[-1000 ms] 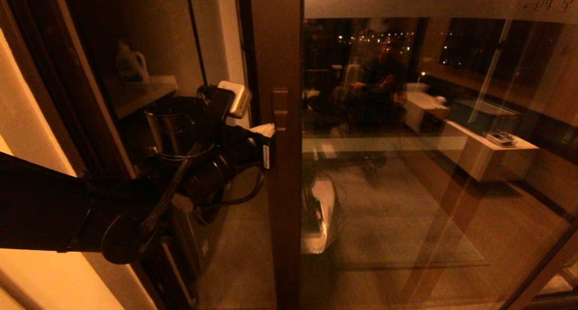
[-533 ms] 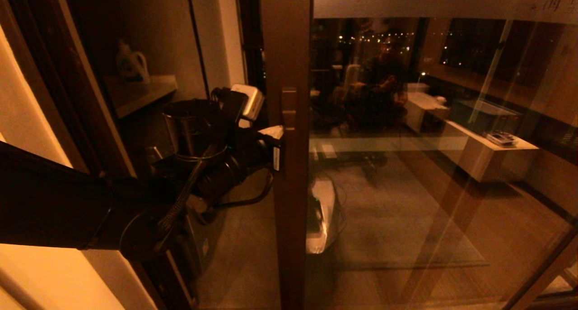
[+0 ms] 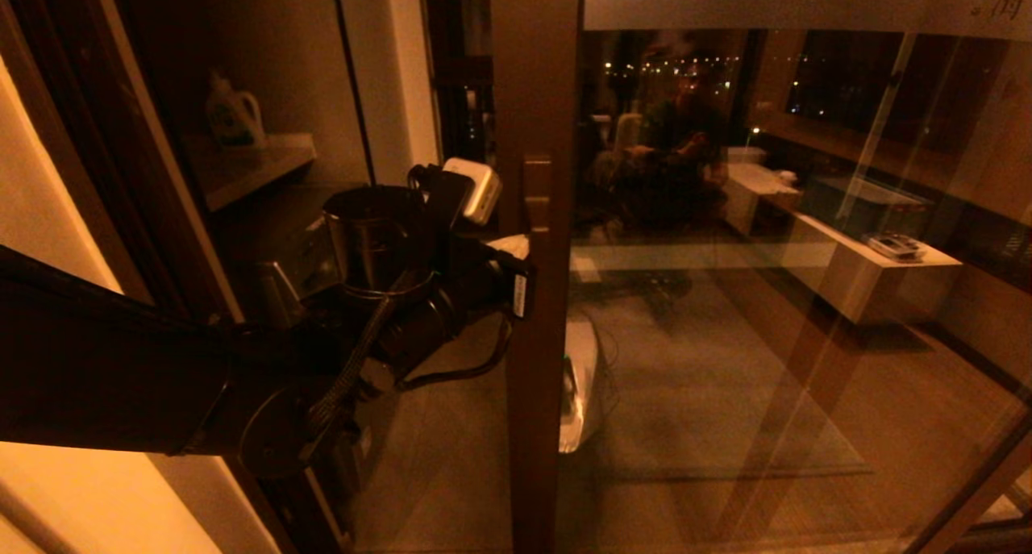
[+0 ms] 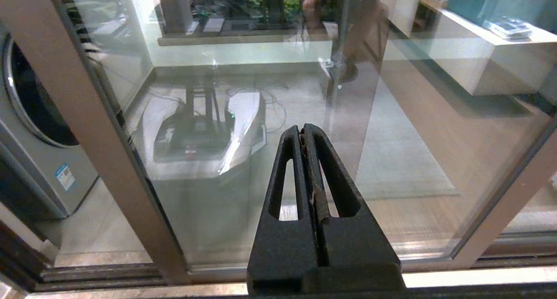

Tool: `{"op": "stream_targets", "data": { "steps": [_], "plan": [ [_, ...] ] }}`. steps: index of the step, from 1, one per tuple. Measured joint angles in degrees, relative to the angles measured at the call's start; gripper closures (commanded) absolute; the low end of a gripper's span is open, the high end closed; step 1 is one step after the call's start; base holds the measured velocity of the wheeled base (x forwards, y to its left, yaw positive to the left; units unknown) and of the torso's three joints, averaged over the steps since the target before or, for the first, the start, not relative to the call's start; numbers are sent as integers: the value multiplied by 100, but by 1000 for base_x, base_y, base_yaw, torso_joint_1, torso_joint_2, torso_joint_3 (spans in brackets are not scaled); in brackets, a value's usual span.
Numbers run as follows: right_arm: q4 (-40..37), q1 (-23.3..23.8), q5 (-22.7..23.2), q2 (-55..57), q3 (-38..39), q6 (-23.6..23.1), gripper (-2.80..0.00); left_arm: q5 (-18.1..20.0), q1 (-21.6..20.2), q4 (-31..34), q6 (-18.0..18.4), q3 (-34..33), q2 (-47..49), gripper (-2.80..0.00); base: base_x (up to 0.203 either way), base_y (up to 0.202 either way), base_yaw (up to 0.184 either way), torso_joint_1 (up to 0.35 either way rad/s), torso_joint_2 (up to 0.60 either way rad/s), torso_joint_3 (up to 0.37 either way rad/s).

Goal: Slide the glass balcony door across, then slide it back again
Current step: Open the slid door

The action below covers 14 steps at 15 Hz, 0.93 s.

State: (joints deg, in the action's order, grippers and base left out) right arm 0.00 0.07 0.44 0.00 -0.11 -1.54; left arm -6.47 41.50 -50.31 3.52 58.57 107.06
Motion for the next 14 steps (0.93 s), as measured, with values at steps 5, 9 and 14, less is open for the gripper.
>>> {"op": "stream_targets", "data": {
  "steps": [5, 9, 14],
  "plan": [
    [0, 2, 0, 0, 0, -2, 0, -195, -23, -29, 5, -53, -63, 0, 0, 0, 0, 0, 0, 0],
    [1, 2, 0, 0, 0, -2, 0, -276, -533, -10, -2, -198, -274, 0, 0, 0, 0, 0, 0, 0],
    [0, 4, 2, 0, 0, -6, 0, -84, -1677, 39, -20, -748, -975, 0, 0, 0, 0, 0, 0, 0]
  ]
}}
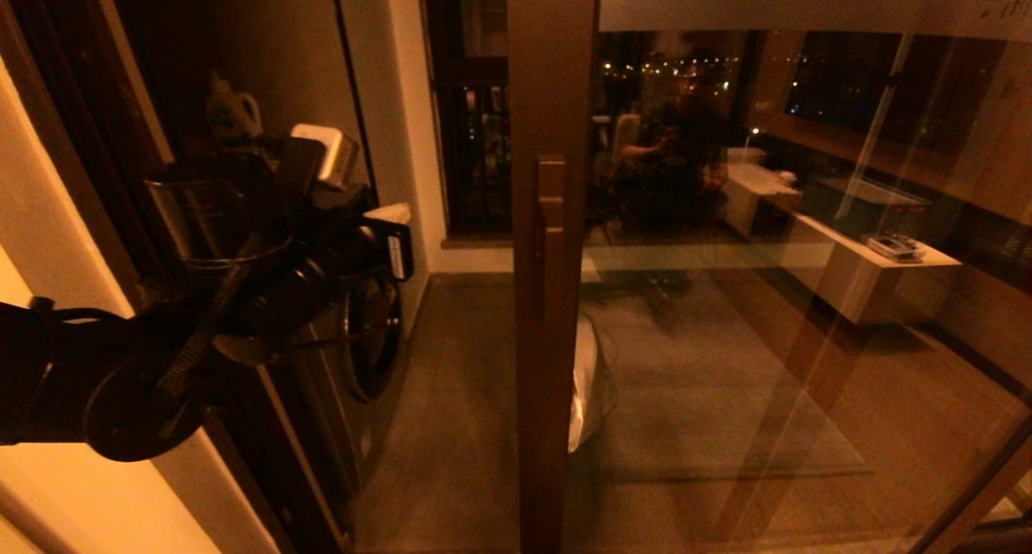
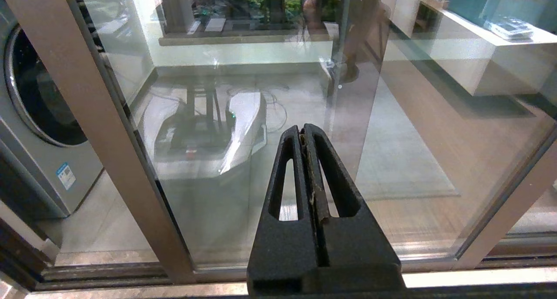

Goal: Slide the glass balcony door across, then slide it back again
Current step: Open the slid door

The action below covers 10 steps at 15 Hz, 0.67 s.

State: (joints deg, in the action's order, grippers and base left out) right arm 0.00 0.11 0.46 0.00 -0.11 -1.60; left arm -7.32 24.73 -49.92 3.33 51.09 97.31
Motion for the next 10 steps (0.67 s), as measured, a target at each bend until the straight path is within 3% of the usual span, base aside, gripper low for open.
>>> {"op": "stream_targets", "data": {
  "steps": [3, 7, 10],
  "plan": [
    [0, 0, 0, 0, 0, 0, 0, 549, -998, 365, -11, -457, -734, 0, 0, 0, 0, 0, 0, 0],
    [0, -4, -1, 0, 0, 4, 0, 1633, -2514, 1559, -33, -1225, -2198, 0, 0, 0, 0, 0, 0, 0],
    [0, -4, -2, 0, 0, 4, 0, 2254, -3265, 2466, -41, -1724, -3530, 0, 0, 0, 0, 0, 0, 0]
  ]
}}
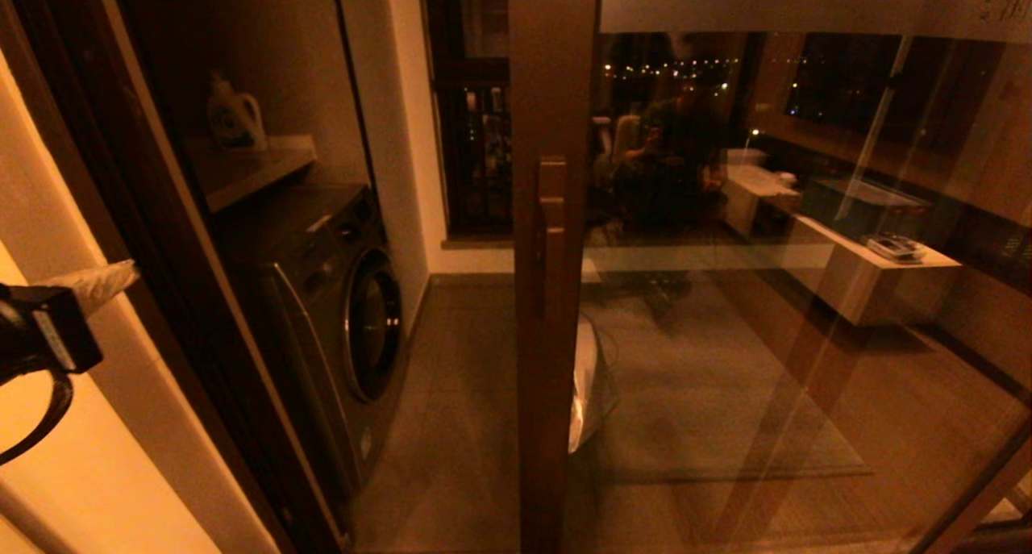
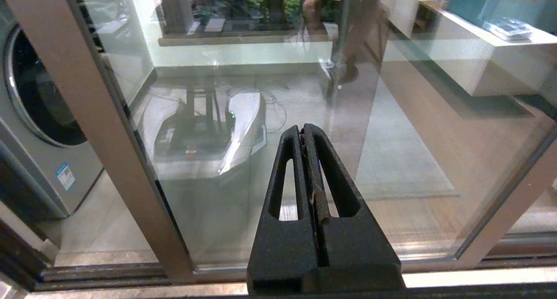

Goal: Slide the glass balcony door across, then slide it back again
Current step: Open the slid door

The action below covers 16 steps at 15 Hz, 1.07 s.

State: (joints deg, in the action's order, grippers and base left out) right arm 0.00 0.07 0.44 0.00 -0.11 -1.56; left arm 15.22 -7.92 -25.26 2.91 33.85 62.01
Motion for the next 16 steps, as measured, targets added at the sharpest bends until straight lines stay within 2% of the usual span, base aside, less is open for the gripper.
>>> {"op": "stream_targets", "data": {
  "steps": [4, 6, 8, 9, 10, 12, 14, 16],
  "plan": [
    [0, -2, 2, 0, 0, 2, 0, 506, -291, 1570, -192, -208, -1866, 0, 0, 0, 0, 0, 0, 0],
    [2, -2, 5, 0, 0, -1, 0, 1032, -312, 2505, -355, -191, -2763, 0, 0, 0, 0, 0, 0, 0],
    [0, 0, 2, 0, 0, 0, 0, 1574, -132, 3381, -462, -103, -3465, 0, 0, 0, 0, 0, 0, 0],
    [0, 0, 5, 0, 0, 2, 0, 1706, 173, 3814, -490, -2, -3732, 0, 0, 0, 0, 0, 0, 0],
    [2, 0, 0, 0, 0, -1, 0, 1650, 554, 4200, -547, 151, -3934, 0, 0, 0, 0, 0, 0, 0],
    [2, 4, 0, 0, 0, -1, 0, 1084, 1006, 4695, -627, 345, -4233, 0, 0, 0, 0, 0, 0, 0],
    [2, 0, 3, 0, 0, -1, 0, 622, 1036, 4847, -651, 304, -4552, 0, 0, 0, 0, 0, 0, 0],
    [0, 0, 2, 0, 0, -4, 0, 210, 876, 4864, -363, 38, -4965, 0, 0, 0, 0, 0, 0, 0]
  ]
}}
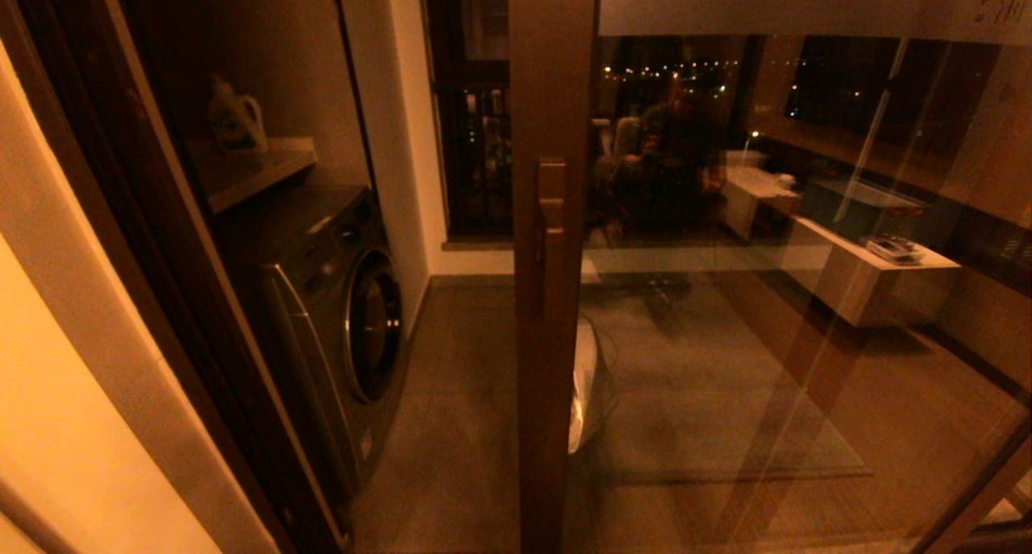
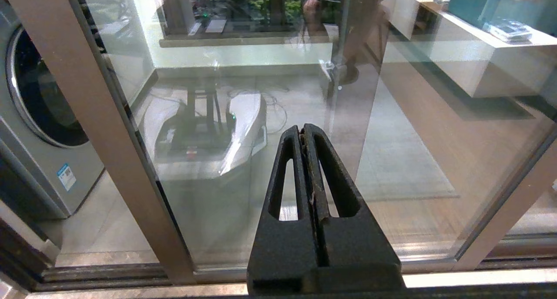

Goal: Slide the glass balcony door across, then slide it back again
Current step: Open the slid door

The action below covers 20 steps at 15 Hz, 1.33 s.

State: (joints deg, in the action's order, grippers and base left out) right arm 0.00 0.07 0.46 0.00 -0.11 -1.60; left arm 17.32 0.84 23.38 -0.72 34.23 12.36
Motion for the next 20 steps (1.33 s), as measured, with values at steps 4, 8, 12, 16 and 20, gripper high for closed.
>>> {"op": "stream_targets", "data": {
  "steps": [4, 8, 12, 16, 20],
  "plan": [
    [0, 0, -1, 0, 1, 4, 0, -809, -93, -165, 606, -1045, -898, 0, 0, 0, 0, 0, 0, 0],
    [0, 0, 0, 0, 4, 6, 0, -1445, -99, -1785, 944, -2833, -1186, 0, 0, 0, 0, 0, 0, 0],
    [0, 0, -2, 0, 4, 2, 0, -1630, -93, -2980, 404, -3377, -1239, 0, 0, 0, 0, 0, 0, 0],
    [0, 0, 2, 0, 1, 2, 0, -1645, -91, -2961, 322, -3418, -1246, 0, 0, 0, 0, 0, 0, 0],
    [-16, -2, -84, 0, -2, 47, 0, -1664, -91, -2971, 311, -3423, -1246, 0, 0, 0, 0, 0, 0, 0]
  ]
}}
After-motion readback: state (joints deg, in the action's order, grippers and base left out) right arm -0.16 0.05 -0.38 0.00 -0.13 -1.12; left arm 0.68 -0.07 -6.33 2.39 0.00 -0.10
